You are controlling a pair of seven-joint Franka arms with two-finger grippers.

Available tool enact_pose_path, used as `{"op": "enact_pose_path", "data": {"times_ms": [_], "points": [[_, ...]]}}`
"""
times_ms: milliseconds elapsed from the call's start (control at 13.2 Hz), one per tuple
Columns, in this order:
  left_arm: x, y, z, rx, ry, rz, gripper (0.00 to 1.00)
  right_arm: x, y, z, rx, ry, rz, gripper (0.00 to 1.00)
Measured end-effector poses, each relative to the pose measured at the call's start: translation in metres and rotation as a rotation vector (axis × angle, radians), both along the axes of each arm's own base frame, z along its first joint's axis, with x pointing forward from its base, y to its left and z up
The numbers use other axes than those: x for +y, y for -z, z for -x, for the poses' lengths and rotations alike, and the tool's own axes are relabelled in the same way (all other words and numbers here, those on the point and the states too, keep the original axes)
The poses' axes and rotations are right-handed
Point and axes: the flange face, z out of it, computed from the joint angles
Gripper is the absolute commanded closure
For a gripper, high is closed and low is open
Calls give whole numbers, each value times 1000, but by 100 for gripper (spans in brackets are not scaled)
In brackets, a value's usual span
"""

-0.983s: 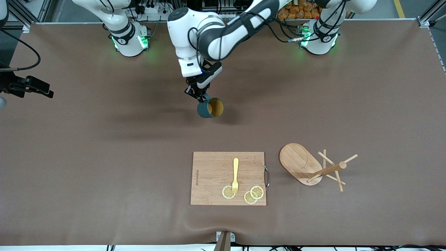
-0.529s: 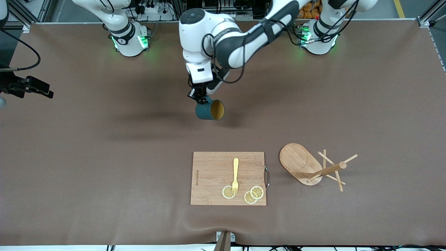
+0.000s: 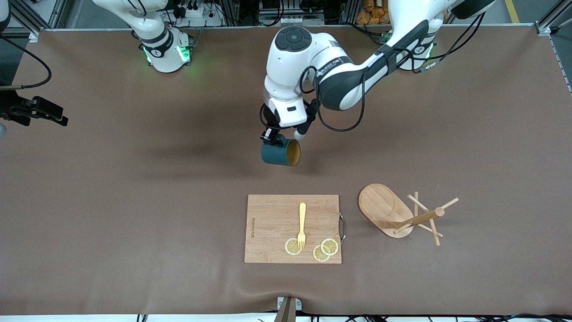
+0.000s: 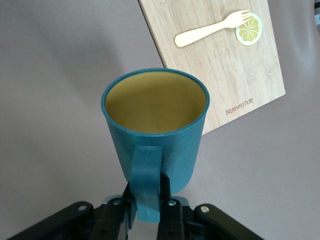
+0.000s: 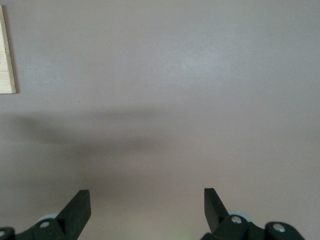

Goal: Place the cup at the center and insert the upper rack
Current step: 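Lift the teal mug by its handle with the left gripper, then tilt the mug and move it toward the mug-tree peg with the left gripper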

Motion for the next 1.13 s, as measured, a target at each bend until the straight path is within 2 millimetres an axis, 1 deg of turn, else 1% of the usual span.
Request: {"op": "enact_pose_path", "data": {"times_ms": [151, 303, 454, 605, 756, 983, 1134], "points": [[7, -4, -9, 8, -21, 35, 100, 2, 0, 0, -1, -3, 0, 0], [22, -13, -23, 40, -41, 82, 100, 2, 2, -1, 4, -4, 0, 0], [44, -27, -42, 66, -55, 132, 100, 2, 5, -3, 9, -5, -1, 0], [72, -43, -62, 88, -72, 184, 100, 5, 6, -4, 11, -9, -1, 0], [94, -50, -78, 112, -83, 222, 100, 6, 6, -4, 11, -12, -1, 0], [123, -59, -96, 148, -97, 281, 100, 11, 6, -4, 11, -21, -1, 0], [148, -68, -110, 177, -101, 340, 100, 14, 6, -4, 11, -25, -1, 0]]}}
